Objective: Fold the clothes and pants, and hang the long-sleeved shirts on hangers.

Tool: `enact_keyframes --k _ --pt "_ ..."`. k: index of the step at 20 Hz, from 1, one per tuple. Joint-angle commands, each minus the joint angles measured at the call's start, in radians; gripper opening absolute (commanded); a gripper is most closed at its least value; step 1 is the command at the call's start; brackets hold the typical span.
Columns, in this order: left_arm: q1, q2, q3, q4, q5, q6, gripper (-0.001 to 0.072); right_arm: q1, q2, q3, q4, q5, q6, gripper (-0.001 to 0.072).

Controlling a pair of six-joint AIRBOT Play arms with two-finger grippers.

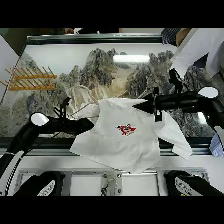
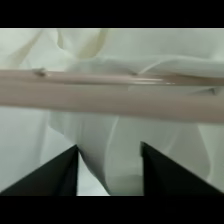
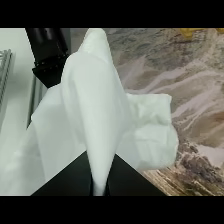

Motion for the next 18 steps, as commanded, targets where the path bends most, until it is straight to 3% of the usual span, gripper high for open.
enact_keyframes --k 1,2,3,8,18 --pt "-0.035 -0.053 0.016 0.007 0.023 -0.006 0.0229 0.0 0.012 0.001 -0.001 0.006 0.039 0.0017" --pt "-0.022 -0.054 0.016 0.011 0.02 -0.005 0.0165 0.0 0.026 0.001 -0.003 -0.001 0.058 0.0017" --pt "-0.004 -0.05 0.016 0.024 0.016 -0.005 0.0012 0.0 0.044 0.001 -0.003 -0.006 0.071 0.0016" --pt "0.043 0.0 0.016 0.051 0.016 -0.006 0.0014 0.0 0.161 0.001 -0.001 -0.077 0.173 0.0014" --pt "0.044 -0.001 0.016 0.053 0.084 -0.006 0.0014 0.0 0.298 0.001 0.001 -0.079 0.355 0.0014"
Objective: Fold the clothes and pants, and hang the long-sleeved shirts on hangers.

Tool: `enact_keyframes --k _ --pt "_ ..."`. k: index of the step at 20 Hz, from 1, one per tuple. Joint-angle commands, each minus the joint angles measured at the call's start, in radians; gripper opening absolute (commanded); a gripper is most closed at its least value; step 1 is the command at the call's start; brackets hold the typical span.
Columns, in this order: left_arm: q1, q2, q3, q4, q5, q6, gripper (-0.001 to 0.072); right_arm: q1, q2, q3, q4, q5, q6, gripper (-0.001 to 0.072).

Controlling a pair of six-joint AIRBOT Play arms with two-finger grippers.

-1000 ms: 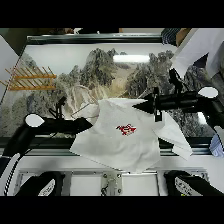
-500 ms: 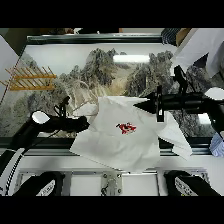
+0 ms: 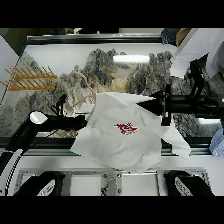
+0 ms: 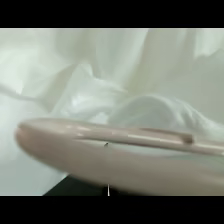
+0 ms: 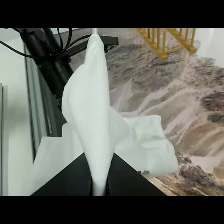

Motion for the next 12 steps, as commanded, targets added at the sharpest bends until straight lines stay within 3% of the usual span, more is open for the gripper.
enact_keyframes --k 1,8,12 --pt "0.001 0.001 0.001 0.004 0.037 0.0 0.0013 0.0 0.034 0.001 0.002 -0.003 0.058 0.0013" --pt "0.106 0.001 0.001 0.0 0.003 0.0 0.0014 0.002 0.043 0.001 -0.068 0.008 0.138 0.0013" --pt "0.062 0.001 0.001 -0.007 0.001 0.003 0.0014 0.003 0.043 0.001 -0.111 0.008 0.146 0.0014"
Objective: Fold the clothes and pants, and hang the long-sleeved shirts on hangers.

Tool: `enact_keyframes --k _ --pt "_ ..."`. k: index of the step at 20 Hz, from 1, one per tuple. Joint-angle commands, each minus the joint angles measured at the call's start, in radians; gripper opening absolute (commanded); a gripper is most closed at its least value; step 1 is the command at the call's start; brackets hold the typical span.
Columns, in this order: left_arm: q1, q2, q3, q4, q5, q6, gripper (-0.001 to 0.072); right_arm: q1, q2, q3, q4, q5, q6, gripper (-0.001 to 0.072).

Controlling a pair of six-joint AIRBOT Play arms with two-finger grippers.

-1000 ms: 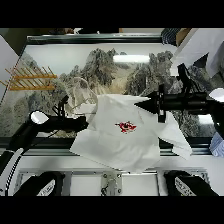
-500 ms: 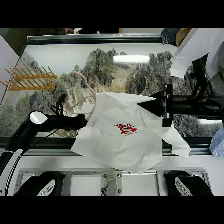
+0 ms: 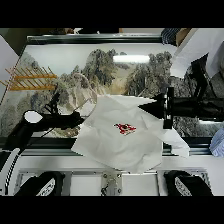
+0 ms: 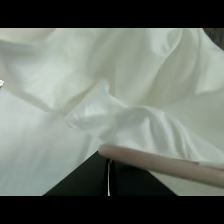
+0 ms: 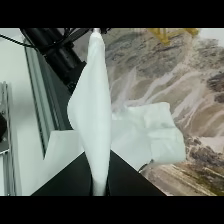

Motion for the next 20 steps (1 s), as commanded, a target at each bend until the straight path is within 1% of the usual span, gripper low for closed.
enact_keyframes --k 1,6,9,12,17,18,20 --pt "-0.034 0.001 0.001 -0.007 -0.008 0.002 0.0014 0.001 0.0 0.001 -0.04 0.001 0.014 0.0015" --pt "-0.054 0.001 0.026 -0.025 -0.037 0.008 0.0014 0.001 -0.001 0.001 -0.039 -0.013 0.026 0.0018" --pt "-0.053 0.001 0.089 -0.021 -0.08 0.026 0.0014 0.001 0.0 0.002 -0.027 -0.076 0.044 0.0015" --pt "-0.054 0.001 0.093 -0.021 -0.104 0.027 0.0014 0.001 0.0 0.006 0.034 -0.135 0.043 0.0014" --pt "-0.054 0.001 0.036 -0.024 -0.073 0.026 0.0014 0.001 -0.001 0.05 0.116 -0.153 0.044 0.0013" --pt "-0.054 0.001 0.036 -0.022 -0.064 0.026 0.0014 0.001 -0.001 0.056 0.136 -0.153 0.051 0.0013" --pt "-0.053 0.001 0.038 -0.024 -0.03 0.026 0.0014 0.001 -0.001 0.07 0.141 -0.143 0.099 0.0013"
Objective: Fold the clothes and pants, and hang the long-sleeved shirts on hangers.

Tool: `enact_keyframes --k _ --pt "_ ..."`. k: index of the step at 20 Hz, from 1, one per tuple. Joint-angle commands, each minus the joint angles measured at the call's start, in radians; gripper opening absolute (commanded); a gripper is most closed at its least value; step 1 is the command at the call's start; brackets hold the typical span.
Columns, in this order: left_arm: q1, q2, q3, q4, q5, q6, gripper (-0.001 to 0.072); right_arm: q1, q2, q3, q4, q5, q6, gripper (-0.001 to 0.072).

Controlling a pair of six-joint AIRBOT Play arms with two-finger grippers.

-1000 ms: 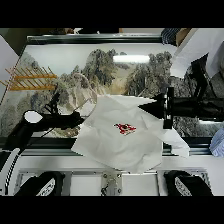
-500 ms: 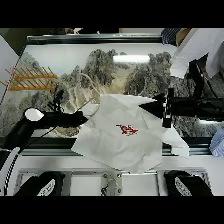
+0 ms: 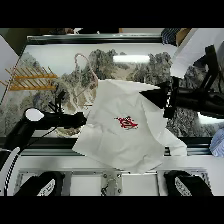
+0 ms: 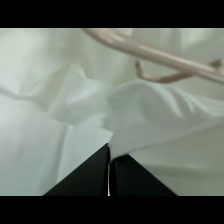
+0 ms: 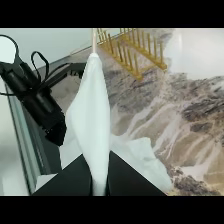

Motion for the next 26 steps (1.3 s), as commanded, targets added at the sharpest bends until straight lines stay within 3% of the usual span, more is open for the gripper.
enact_keyframes --k 1,10,19,26 --pt "0.0 0.0 -0.006 0.005 0.045 0.0 0.0014 0.0 0.001 0.024 0.042 0.012 0.044 0.0013" --pt "0.0 0.0 -0.007 0.015 0.06 0.001 0.0014 0.0 0.008 0.026 0.033 0.039 0.134 0.0013" --pt "0.033 0.0 -0.007 0.015 0.062 0.001 0.0014 0.0 0.008 0.026 0.038 0.032 0.134 0.0013" --pt "0.121 0.0 -0.006 0.014 0.045 0.024 0.0014 0.0 0.008 0.03 -0.146 0.138 0.176 0.0013"
